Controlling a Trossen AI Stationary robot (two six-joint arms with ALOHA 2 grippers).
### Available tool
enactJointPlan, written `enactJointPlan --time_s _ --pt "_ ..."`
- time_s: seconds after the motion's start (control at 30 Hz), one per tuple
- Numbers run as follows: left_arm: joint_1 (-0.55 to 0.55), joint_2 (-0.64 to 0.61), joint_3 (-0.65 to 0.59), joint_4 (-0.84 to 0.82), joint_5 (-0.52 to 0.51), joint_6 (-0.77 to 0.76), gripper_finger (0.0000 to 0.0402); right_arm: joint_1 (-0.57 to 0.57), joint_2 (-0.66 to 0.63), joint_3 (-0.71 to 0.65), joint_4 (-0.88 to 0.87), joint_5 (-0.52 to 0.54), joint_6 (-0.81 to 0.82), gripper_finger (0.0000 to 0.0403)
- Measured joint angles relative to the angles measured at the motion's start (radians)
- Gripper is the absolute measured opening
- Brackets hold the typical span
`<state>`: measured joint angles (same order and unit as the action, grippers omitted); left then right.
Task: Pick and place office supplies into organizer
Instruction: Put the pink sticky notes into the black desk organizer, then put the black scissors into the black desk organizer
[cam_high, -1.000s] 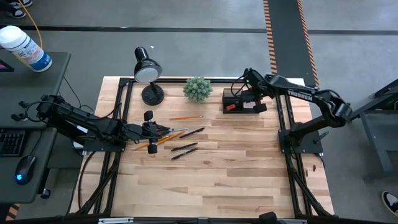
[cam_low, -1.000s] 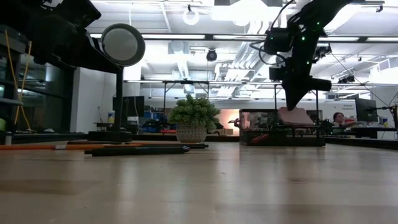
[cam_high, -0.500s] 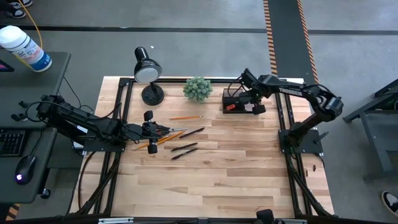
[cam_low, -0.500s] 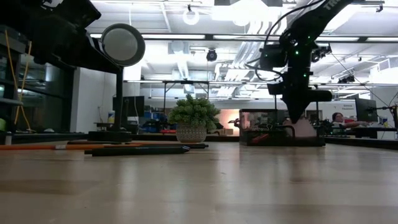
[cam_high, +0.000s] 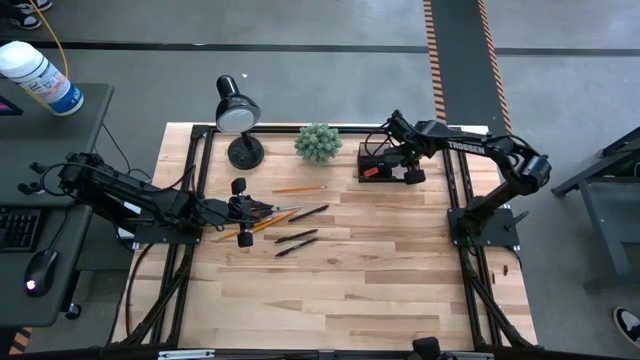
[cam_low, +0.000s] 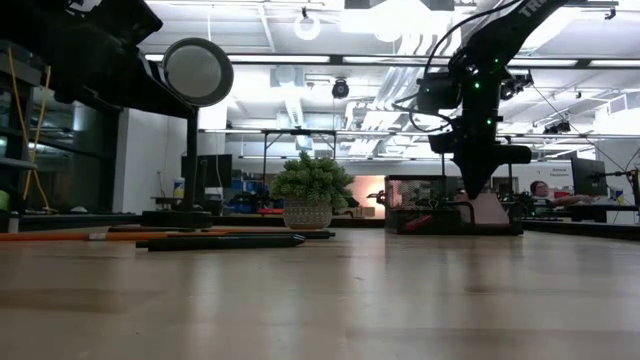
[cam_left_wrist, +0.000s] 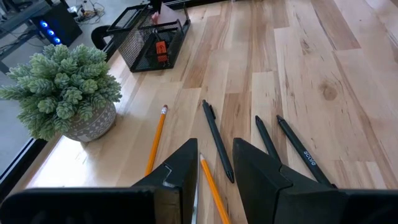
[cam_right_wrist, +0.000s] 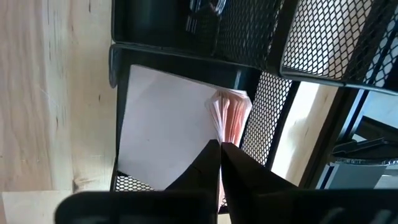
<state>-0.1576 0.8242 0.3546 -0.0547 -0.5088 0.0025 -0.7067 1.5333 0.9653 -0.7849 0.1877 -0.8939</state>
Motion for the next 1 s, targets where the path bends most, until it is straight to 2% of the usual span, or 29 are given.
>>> enactJointPlan --time_s 0.47,0.77,1.0 --pt "0.0 0.0 0.0 0.0 0.0 0.0 0.009 0.008 0.0 0.0 -0.009 0.02 0.003 0.0085" --pt "0.0 0.0 0.0 0.0 0.0 0.0 0.009 0.132 -0.003 0.002 -0.023 0.236 0.036 0.0081" --pt "0.0 0.0 0.0 0.0 0.0 0.0 0.009 0.246 -0.003 0.02 -0.047 0.32 0.029 0.008"
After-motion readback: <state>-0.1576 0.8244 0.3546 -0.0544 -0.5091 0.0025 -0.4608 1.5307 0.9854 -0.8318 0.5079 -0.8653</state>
